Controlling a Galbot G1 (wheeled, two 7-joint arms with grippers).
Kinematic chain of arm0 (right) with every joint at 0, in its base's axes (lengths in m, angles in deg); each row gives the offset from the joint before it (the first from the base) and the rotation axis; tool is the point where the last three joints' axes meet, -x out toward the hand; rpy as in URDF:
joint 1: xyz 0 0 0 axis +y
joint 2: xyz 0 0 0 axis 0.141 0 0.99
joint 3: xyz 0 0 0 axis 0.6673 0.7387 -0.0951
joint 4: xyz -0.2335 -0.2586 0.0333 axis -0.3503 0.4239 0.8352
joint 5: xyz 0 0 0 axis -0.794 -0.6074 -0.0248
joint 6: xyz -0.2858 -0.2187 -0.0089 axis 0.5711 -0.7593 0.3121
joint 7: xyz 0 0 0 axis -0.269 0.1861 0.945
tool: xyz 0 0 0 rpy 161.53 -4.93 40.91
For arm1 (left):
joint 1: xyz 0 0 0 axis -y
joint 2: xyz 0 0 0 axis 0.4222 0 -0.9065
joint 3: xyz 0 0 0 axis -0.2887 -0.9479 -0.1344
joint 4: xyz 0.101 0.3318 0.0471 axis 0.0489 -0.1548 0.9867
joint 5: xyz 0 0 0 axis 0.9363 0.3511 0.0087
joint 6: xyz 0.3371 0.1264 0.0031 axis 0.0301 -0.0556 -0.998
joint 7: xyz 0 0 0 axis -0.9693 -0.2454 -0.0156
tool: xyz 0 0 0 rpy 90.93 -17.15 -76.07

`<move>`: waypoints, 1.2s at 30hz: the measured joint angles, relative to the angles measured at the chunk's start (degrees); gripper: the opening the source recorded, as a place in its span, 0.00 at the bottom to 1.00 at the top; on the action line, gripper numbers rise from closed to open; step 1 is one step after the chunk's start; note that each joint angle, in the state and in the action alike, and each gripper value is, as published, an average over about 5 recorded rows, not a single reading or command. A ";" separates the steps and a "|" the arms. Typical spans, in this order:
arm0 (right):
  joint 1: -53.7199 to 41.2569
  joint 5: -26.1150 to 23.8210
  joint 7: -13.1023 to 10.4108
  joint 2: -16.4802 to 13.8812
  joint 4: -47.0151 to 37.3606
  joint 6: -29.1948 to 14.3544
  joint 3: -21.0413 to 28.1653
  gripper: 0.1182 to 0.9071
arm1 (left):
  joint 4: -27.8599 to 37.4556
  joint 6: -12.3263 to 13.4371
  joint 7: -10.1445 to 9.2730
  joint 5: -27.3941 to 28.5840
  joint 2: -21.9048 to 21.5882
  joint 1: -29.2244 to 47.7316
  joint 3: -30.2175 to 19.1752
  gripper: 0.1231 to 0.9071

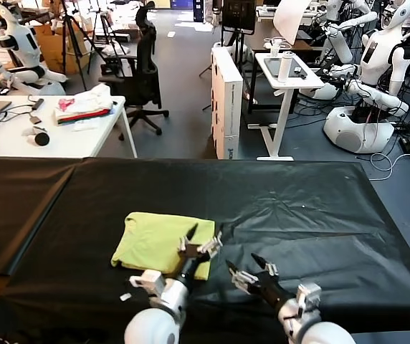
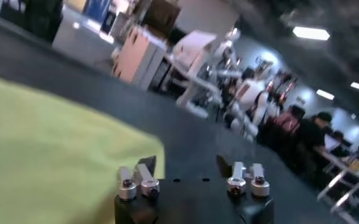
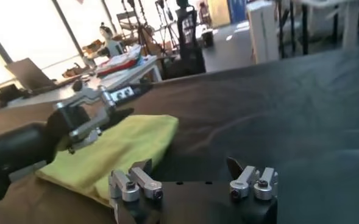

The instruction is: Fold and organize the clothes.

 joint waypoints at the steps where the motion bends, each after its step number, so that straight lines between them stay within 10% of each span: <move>1: -1.24 1.21 -0.60 0.08 -0.33 0.41 0.80 1.00 | -0.73 1.11 0.51 0.81 0.00 -0.06 0.65 1.00; 9: -8.07 8.10 -5.34 2.02 -3.81 3.47 7.00 0.99 | -4.81 11.02 4.50 10.38 -5.82 -1.68 5.97 1.00; 15: -9.78 9.42 -5.98 3.13 -5.65 4.19 9.28 0.79 | -6.53 15.62 5.10 16.65 -11.37 -2.66 10.35 1.00; 21: -10.35 9.13 -5.77 3.88 -6.53 4.08 9.86 0.56 | -7.76 16.84 4.96 16.71 -14.67 -3.38 14.23 1.00; 28: -11.27 8.40 -5.18 5.13 -8.01 3.90 10.30 0.07 | -8.52 17.18 4.94 14.04 -17.30 -4.58 18.78 1.00; 36: -10.58 7.99 -4.72 4.32 -8.02 2.84 8.86 0.03 | -8.96 17.14 4.92 12.14 -18.90 -5.47 22.71 1.00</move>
